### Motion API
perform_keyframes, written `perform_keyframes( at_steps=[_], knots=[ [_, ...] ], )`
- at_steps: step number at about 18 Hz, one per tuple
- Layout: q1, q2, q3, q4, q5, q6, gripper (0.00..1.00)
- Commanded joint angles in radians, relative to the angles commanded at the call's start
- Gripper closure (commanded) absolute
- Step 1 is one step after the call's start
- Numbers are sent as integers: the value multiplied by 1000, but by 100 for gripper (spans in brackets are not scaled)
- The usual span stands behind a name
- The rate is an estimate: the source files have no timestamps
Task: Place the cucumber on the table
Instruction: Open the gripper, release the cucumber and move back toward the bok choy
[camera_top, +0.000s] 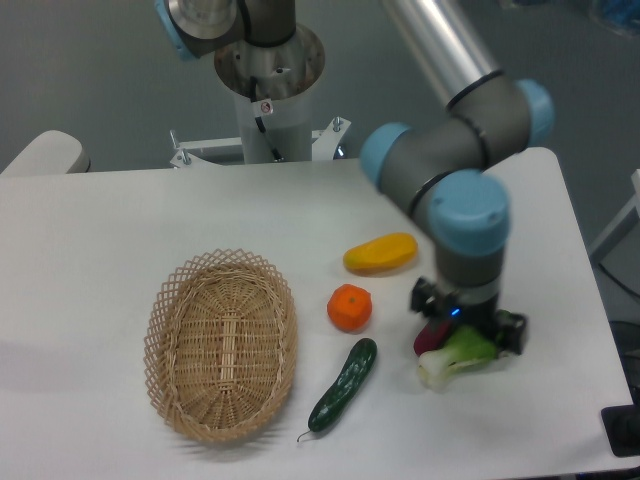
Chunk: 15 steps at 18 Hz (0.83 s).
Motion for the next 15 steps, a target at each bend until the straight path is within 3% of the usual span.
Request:
perform_keyframes(
  at_steps=[6, 15],
  knots=[
    [51, 2, -3, -6, -5, 149, 0],
    [65, 6, -8, -5, -54, 184, 0]
  ],
)
